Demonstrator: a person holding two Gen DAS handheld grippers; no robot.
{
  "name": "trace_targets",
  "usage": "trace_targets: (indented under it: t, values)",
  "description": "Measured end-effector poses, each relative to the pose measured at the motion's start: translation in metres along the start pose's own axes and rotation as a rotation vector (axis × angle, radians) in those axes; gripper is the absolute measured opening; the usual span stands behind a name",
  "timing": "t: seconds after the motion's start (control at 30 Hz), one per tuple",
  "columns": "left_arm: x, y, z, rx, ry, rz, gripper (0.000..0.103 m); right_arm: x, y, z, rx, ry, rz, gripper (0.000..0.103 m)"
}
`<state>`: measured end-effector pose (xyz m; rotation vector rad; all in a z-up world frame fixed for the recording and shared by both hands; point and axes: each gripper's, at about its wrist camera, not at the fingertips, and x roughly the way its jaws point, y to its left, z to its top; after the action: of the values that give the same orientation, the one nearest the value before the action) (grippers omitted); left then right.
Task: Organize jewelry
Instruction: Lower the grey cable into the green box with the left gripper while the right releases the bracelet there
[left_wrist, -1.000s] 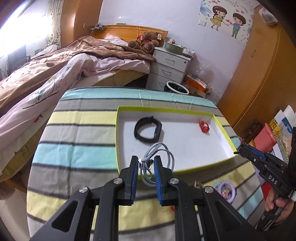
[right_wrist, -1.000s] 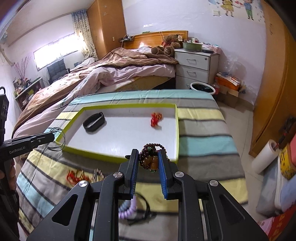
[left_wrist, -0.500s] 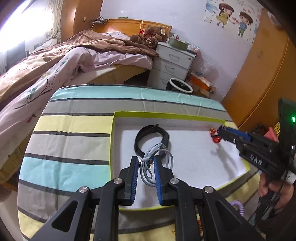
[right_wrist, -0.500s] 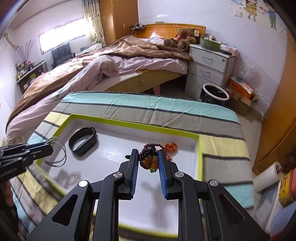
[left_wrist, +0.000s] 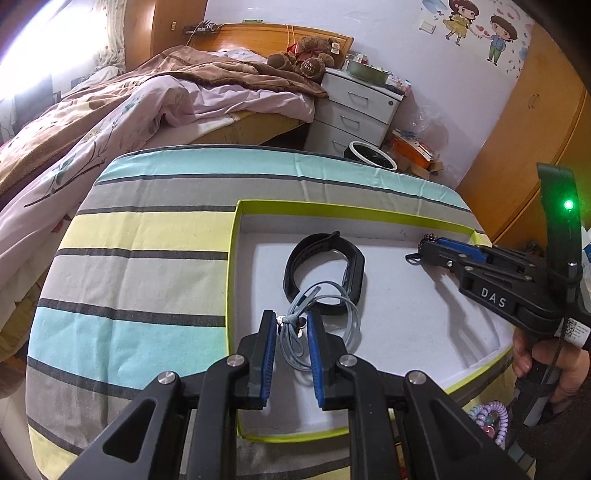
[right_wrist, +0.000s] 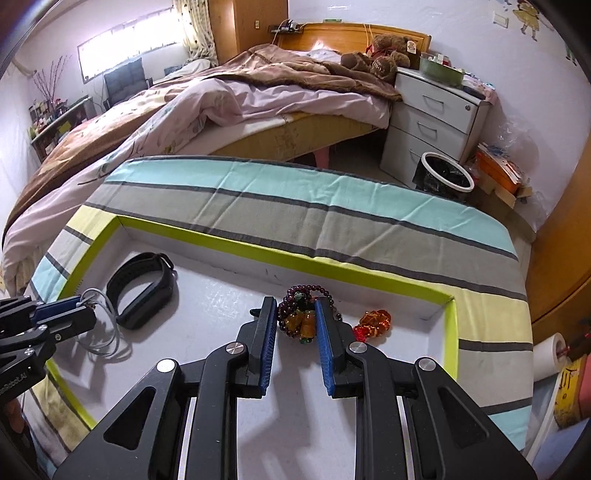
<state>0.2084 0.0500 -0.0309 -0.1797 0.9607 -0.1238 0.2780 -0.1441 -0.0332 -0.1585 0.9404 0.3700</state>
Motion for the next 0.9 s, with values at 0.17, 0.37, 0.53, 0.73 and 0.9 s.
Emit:
trace_targets:
  t: [0.17, 0.37, 0.53, 0.73, 0.9]
  values:
    - [0.0017, -0.0013, 0.0004, 0.005, 0.004, 0.006, 0.017, 0.0018, 0.0002, 0.0009, -0.003, 0.002, 0.002, 0.022]
    - [0.0013, -0.0011, 0.0013, -0.005, 0.004, 0.002, 0.017, 0.0032, 0.0007, 0.0027, -0.011, 0.005, 0.004, 0.023]
    - [0.0001, -0.0008, 0.0019, -0.004, 0.006, 0.001, 0.017, 0.0034, 0.0018, 0.0025, -0.014, 0.001, 0.001, 0.024]
    - [-0.0027, -0.0018, 0.0020, -0.010, 0.001, -0.004, 0.017, 0.0034, 0.0013, 0.0027, -0.013, 0.001, 0.006, 0.043]
    - [-0.0050, -0.0016, 0.0006, -0.015, -0.005, -0.003, 0.023, -0.0016, 0.0012, 0.0028, -0.013, -0.017, 0.009, 0.044]
